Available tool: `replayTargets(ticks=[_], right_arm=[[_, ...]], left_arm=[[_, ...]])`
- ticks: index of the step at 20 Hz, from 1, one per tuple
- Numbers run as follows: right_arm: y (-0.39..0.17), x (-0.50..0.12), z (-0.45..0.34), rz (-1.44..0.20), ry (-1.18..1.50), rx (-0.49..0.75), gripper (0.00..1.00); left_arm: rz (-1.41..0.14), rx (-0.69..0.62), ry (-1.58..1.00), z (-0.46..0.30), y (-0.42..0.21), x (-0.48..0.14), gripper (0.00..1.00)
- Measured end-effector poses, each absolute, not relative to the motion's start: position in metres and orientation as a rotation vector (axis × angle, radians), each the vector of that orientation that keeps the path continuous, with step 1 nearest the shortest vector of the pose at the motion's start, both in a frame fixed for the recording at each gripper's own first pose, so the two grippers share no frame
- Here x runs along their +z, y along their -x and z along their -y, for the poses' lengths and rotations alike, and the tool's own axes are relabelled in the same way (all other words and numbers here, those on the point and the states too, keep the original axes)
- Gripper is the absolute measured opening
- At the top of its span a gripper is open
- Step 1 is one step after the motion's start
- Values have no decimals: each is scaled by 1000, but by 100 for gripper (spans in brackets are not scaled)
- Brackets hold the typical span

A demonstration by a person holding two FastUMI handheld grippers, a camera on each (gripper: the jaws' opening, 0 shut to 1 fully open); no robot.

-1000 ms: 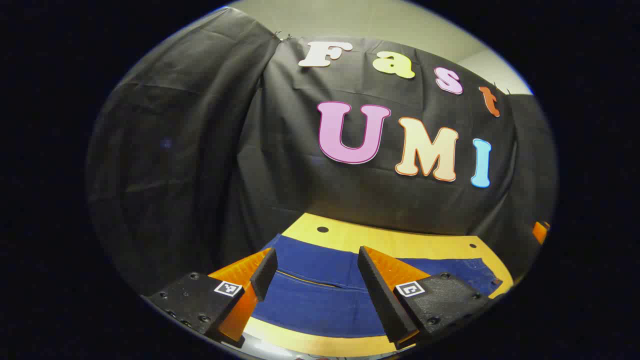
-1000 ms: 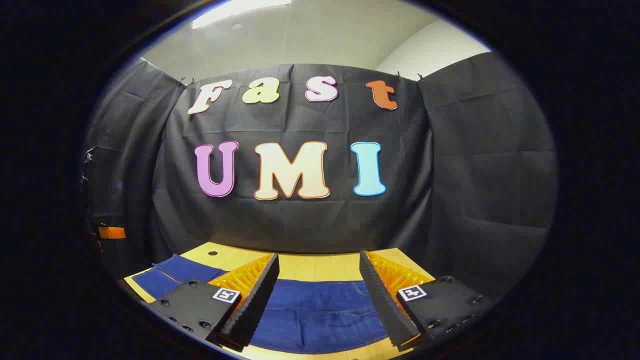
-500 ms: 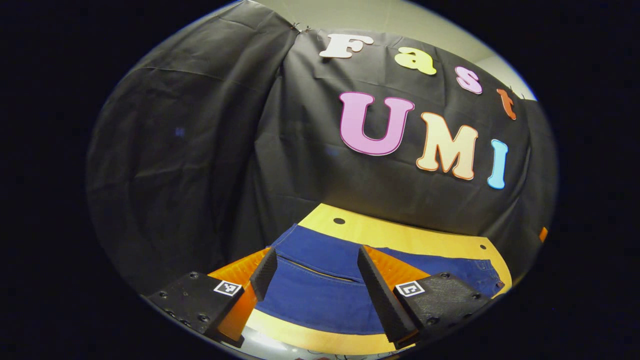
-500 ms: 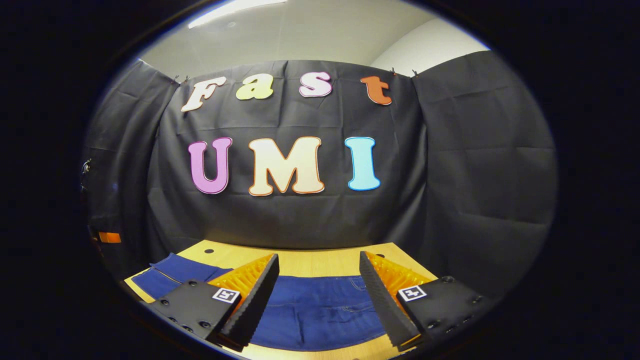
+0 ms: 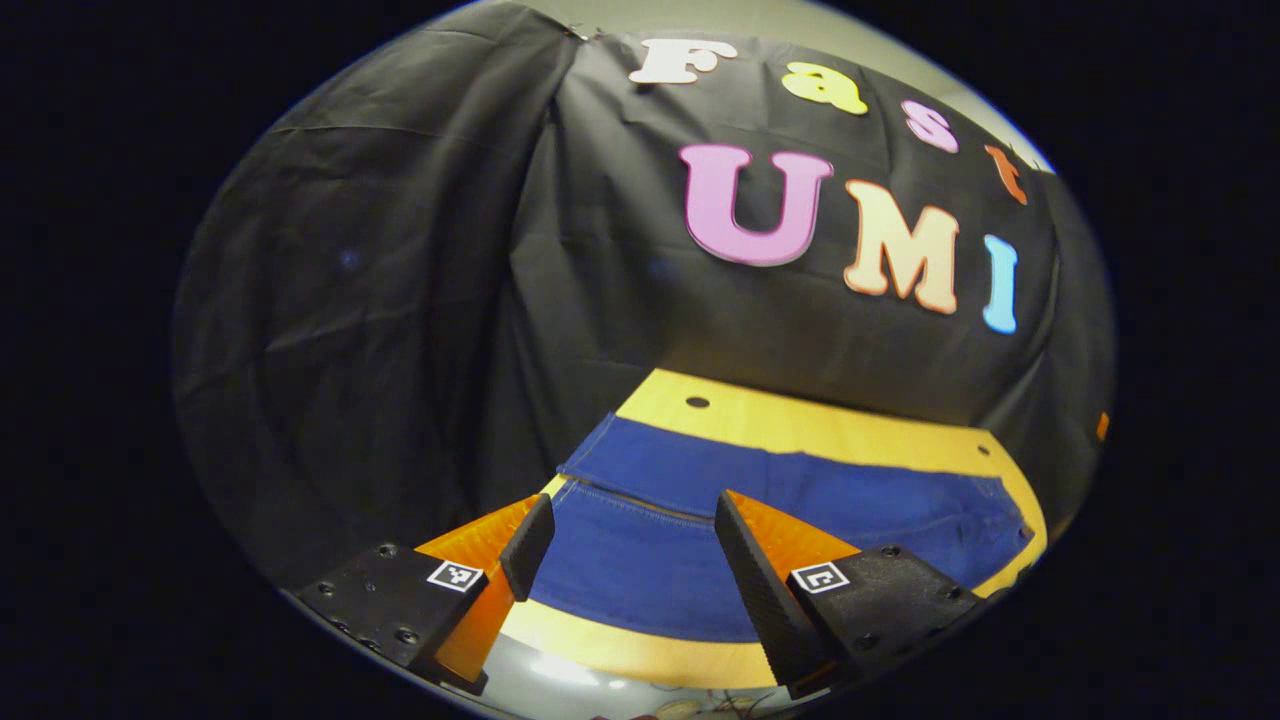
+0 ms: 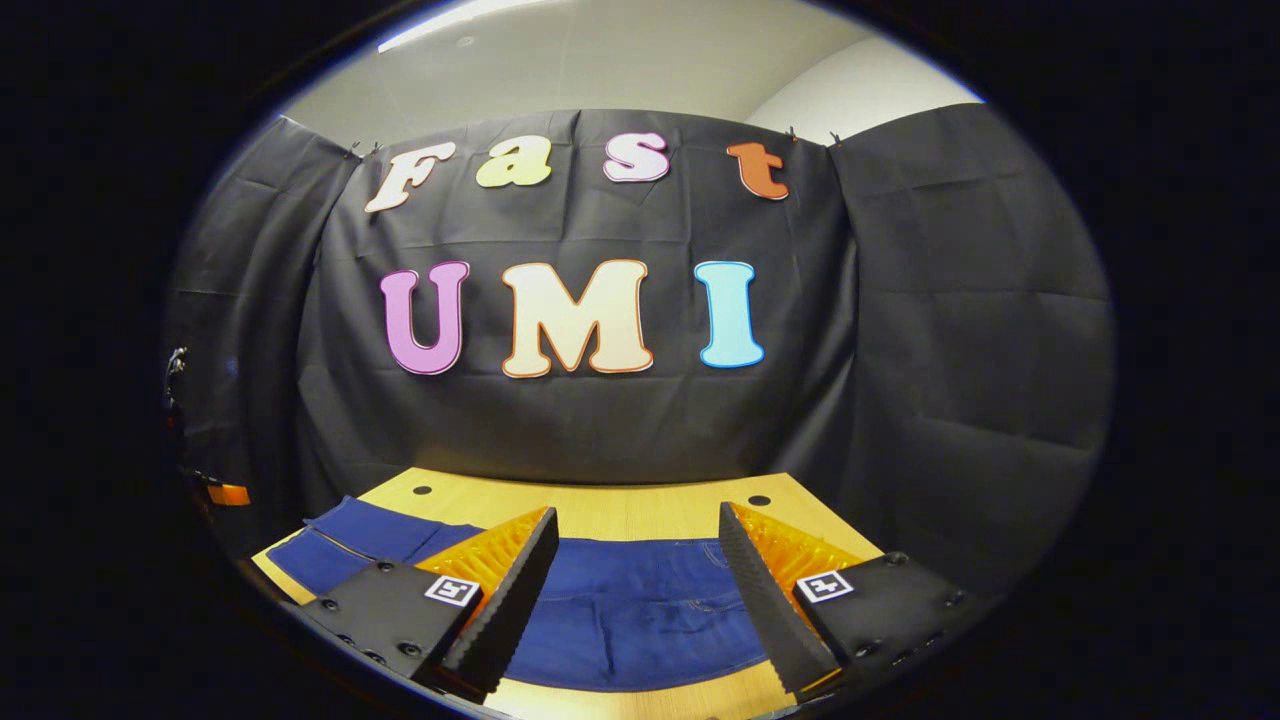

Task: Grasp the waist and the cuffs of the jeans and fold them to make the two legs overlap; first hold the waist and fold one-third of the jeans toward the cuffs, then hold the cuffs and fold the remaining one-third in the same direction to finish folding.

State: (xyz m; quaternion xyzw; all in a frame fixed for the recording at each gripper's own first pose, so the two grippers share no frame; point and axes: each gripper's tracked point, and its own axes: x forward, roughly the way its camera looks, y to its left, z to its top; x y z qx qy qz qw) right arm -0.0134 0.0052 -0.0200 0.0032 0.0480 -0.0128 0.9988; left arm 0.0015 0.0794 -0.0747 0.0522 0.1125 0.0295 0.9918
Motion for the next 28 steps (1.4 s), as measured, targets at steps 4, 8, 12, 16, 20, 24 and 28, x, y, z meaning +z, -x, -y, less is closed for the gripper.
replayTargets(ticks=[4,8,12,16,20,24,28], right_arm=[[21,-32,-3,-134,-18,-32,99],[25,-45,-2,-172,-1,-46,99],[32,-66,-5,-241,-16,-51,99],[34,-74,-9,-284,-38,-42,99],[30,-92,-10,-364,-77,-41,99],[22,-99,-11,-400,-41,-50,99],[21,-105,-19,-425,-18,-39,98]], left_arm=[[-354,-22,-206,-87,7,-109,96],[-508,-93,-336,-105,10,-142,96],[-612,-194,-390,-101,6,-163,96],[-694,-338,-658,-120,-8,-181,96],[-841,-518,-933,-149,-16,-211,96],[-969,-641,-1063,-167,-15,-235,96],[-1042,-704,-1055,-157,-7,-241,97]])
